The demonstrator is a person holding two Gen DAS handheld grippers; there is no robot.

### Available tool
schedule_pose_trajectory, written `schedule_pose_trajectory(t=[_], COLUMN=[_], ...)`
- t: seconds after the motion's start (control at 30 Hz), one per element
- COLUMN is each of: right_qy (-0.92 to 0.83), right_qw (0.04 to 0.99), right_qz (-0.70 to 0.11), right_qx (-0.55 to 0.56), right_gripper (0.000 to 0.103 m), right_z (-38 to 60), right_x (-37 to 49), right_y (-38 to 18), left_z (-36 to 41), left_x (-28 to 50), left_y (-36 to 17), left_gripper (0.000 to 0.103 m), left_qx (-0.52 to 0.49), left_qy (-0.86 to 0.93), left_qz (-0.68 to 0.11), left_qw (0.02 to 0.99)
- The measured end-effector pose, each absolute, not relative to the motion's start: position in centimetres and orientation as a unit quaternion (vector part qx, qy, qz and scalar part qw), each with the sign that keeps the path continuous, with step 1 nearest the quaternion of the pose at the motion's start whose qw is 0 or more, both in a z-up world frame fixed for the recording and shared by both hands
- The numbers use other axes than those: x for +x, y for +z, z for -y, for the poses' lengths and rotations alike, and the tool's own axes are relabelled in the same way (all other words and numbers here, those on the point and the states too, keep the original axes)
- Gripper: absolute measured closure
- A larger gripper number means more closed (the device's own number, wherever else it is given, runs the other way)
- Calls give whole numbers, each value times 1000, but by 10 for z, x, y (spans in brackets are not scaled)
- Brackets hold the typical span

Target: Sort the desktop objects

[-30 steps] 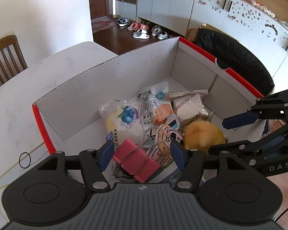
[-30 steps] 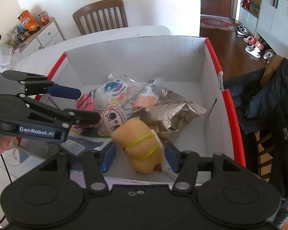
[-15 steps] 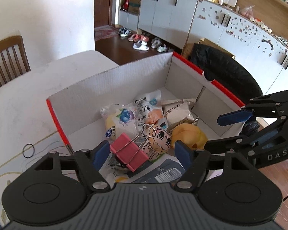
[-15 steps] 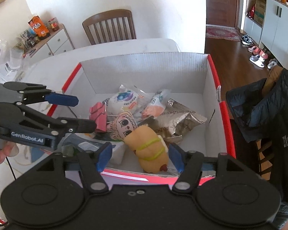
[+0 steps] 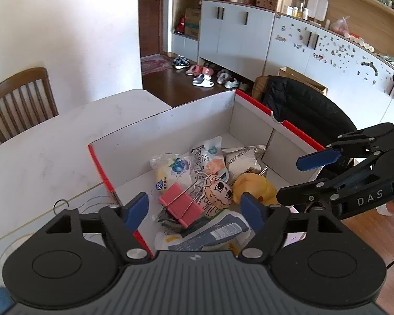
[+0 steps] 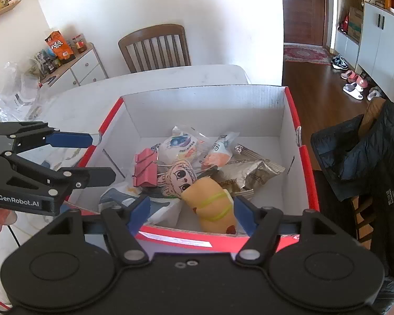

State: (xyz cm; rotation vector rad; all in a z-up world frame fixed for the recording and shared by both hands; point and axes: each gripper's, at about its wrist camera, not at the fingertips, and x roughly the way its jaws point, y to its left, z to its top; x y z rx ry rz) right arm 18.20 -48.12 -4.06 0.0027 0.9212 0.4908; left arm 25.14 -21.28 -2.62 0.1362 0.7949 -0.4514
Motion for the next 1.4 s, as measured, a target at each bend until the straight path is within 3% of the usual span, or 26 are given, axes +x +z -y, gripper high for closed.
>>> schedule_pose_trajectory(t=[0.23, 0.3, 0.37, 0.47, 0.87, 1.4], right_qy=[237, 237, 236, 237, 237, 221], right_qw=[871, 872, 874, 876, 891, 898], right_qz=[-430, -428, -425, -419, -386, -376], right_qx=[4, 7, 12, 19, 37, 56], right_gripper=[27, 25, 21, 15, 1, 1], right_z=[484, 485, 485, 488, 494, 504], right_x=[172, 170, 166, 162, 135, 112], right_y=[-38, -37, -37, -35, -25, -14], left_z=[209, 209, 209, 211, 206, 201], left_x=[241, 238, 235, 229, 211, 181], left_y=[-25, -24, -23, -21, -19, -5], left_gripper=[25, 14, 12, 0, 0, 0], left_qx=[71, 73, 74, 78, 60, 44], left_qy=[-208, -205, -206, -203, -184, -177], left_qz=[-374, -370, -363, -356, -366, -357], left_qw=[901, 903, 906, 909, 911, 916])
